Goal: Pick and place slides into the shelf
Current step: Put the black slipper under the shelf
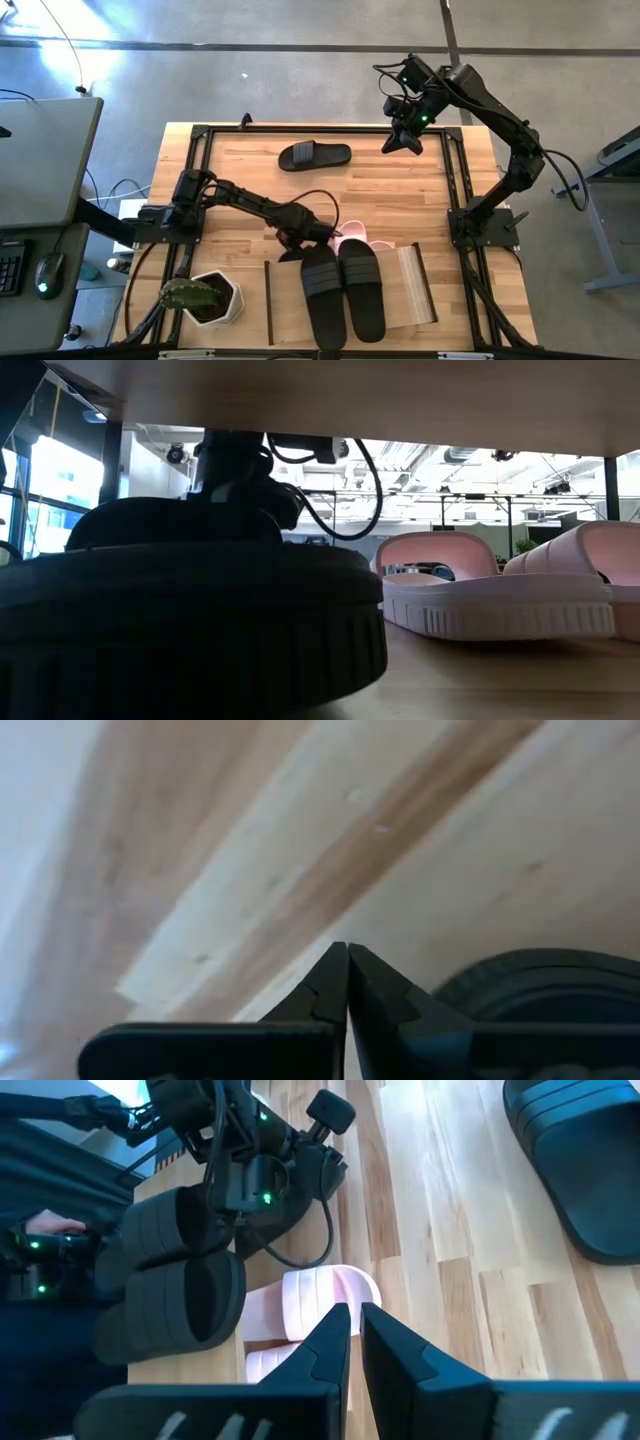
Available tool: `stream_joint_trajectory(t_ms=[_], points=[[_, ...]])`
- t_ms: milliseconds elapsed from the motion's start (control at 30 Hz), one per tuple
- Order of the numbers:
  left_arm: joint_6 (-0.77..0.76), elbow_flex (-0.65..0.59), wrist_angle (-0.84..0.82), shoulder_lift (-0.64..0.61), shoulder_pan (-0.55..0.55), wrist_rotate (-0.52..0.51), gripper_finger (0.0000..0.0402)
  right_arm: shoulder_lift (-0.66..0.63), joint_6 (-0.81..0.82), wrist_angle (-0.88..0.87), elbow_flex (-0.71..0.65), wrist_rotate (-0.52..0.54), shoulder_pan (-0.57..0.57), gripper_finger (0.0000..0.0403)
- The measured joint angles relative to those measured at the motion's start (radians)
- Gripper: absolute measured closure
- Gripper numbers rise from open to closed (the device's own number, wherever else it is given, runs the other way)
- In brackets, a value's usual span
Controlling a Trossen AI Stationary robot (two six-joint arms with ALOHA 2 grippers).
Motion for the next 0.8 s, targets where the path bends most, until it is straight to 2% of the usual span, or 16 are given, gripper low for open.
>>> stream_joint_trajectory(t_ms=[167,533,800], points=[[0.018,0.000,-0.023,0.000,0.009,-0.071,0.0401,0.000,0.024,-0.001,0.000,-0.002,0.000,0.0382],[-0.016,0.001,-0.008,-0.011,0.075,-0.086,0.0399,0.000,0.023,-0.014,0.000,-0.003,-0.003,0.0382],[-0.001,0.003,-0.013,-0.092,0.129,-0.122,0.0399,0.000,0.020,-0.015,0.000,-0.005,-0.003,0.0382]])
